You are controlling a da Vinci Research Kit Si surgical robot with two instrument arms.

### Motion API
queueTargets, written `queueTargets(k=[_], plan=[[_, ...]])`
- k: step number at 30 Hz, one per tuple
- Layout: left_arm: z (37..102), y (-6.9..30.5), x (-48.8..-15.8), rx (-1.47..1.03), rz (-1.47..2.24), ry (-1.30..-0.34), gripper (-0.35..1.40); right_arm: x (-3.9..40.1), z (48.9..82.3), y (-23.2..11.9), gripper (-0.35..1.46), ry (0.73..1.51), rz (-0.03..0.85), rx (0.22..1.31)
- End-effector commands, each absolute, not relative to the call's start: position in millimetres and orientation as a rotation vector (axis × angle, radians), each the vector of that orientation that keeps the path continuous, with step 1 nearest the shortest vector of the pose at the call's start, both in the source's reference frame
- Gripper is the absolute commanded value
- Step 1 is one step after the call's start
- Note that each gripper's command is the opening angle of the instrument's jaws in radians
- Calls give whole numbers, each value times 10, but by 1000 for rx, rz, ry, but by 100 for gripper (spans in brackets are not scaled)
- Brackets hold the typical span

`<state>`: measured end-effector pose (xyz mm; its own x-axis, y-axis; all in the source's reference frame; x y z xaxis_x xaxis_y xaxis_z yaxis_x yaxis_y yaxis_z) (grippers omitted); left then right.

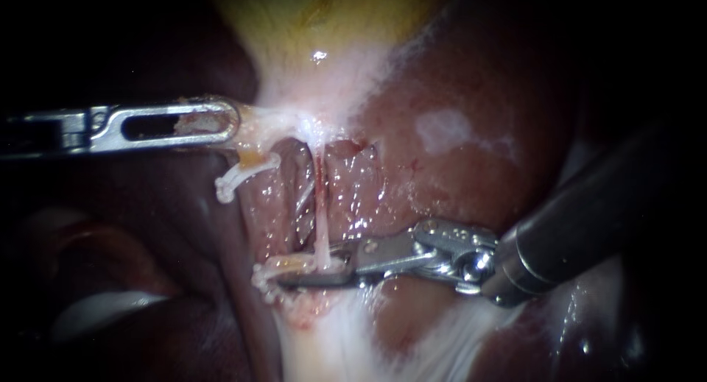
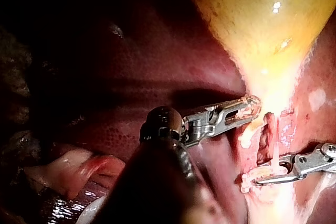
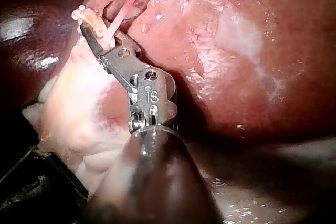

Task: Clipping first clip right tube

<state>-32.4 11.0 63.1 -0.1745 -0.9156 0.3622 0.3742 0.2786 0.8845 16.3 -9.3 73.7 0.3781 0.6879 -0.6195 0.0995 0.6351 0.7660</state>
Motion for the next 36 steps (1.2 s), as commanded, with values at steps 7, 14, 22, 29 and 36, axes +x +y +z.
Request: queueTargets(k=[7,14,22,29,36], plan=[[631,110,-324,585,-1269,-1252,-35,163,736,-93,-16,1142,436,829],[631,110,-324,585,-1269,-1252,-35,163,735,-92,-16,1142,437,830],[631,110,-324,585,-1269,-1252,-35,162,734,-91,18,1160,409,810],[631,110,-324,585,-1269,-1252,-35,167,732,-85,50,1238,385,749],[631,110,-324,585,-1269,-1252,-35,166,732,-85,50,1241,375,742]])
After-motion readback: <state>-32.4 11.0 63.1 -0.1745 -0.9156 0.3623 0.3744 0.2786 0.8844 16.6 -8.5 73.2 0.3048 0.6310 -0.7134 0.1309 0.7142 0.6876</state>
